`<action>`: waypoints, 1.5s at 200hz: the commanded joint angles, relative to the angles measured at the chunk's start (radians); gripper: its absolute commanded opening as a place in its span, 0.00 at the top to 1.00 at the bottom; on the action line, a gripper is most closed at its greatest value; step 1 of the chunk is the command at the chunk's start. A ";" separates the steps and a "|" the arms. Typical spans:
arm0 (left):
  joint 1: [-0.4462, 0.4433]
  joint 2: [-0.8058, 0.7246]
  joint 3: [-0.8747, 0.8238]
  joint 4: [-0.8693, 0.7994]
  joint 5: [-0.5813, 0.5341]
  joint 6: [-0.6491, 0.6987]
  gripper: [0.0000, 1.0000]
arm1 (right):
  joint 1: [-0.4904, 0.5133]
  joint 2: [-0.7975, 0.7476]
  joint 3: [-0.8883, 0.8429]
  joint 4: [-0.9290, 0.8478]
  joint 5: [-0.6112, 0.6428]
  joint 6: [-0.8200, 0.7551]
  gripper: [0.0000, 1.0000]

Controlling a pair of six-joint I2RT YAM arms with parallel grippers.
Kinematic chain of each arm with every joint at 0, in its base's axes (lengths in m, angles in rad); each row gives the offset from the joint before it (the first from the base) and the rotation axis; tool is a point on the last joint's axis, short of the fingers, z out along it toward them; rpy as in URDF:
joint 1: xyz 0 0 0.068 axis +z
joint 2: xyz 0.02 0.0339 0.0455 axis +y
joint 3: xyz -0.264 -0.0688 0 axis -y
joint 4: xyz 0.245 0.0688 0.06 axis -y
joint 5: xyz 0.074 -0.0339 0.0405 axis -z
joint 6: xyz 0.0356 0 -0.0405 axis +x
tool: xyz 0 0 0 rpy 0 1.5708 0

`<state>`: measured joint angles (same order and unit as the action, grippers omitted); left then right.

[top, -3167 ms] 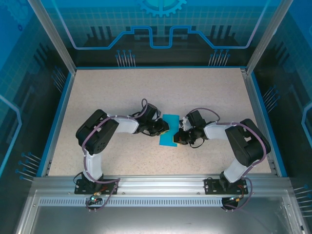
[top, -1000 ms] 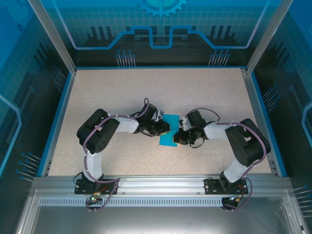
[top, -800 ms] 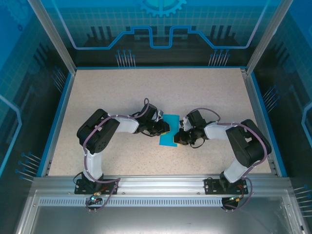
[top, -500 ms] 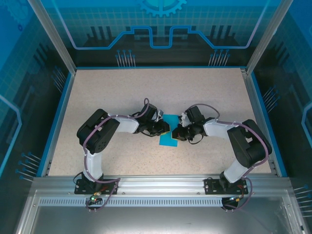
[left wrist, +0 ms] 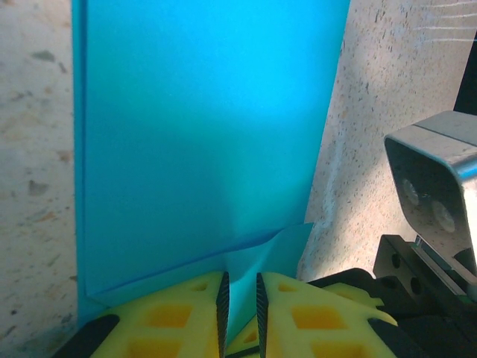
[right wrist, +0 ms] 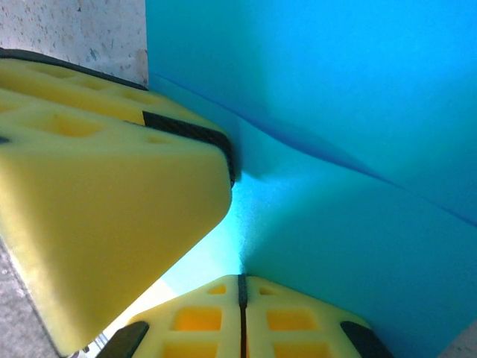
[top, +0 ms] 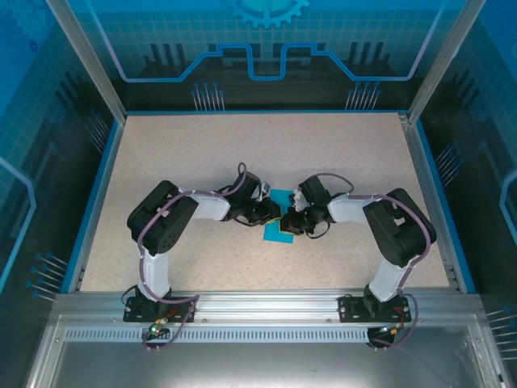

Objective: Fold a paper plane with a square sheet of paper (pick it up from the middle)
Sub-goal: Fold the triangle a second time at the center of the table.

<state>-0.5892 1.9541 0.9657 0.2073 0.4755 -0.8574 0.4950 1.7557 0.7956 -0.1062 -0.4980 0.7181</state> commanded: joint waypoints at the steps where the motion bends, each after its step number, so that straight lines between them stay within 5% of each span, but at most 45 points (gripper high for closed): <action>1: 0.000 0.016 -0.018 -0.072 -0.063 0.010 0.79 | 0.011 -0.019 -0.040 -0.053 0.025 -0.005 0.93; 125: 0.000 0.021 -0.010 -0.087 -0.066 0.017 0.79 | -0.028 -0.107 -0.172 0.019 -0.060 0.002 0.91; 300: -0.001 0.028 -0.004 -0.089 -0.063 0.017 0.80 | -0.040 -0.169 -0.223 -0.095 0.032 -0.072 0.91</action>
<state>-0.5892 1.9541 0.9680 0.2005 0.4686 -0.8581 0.4526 1.6039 0.5945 -0.0528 -0.5415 0.6807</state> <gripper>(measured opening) 0.202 0.088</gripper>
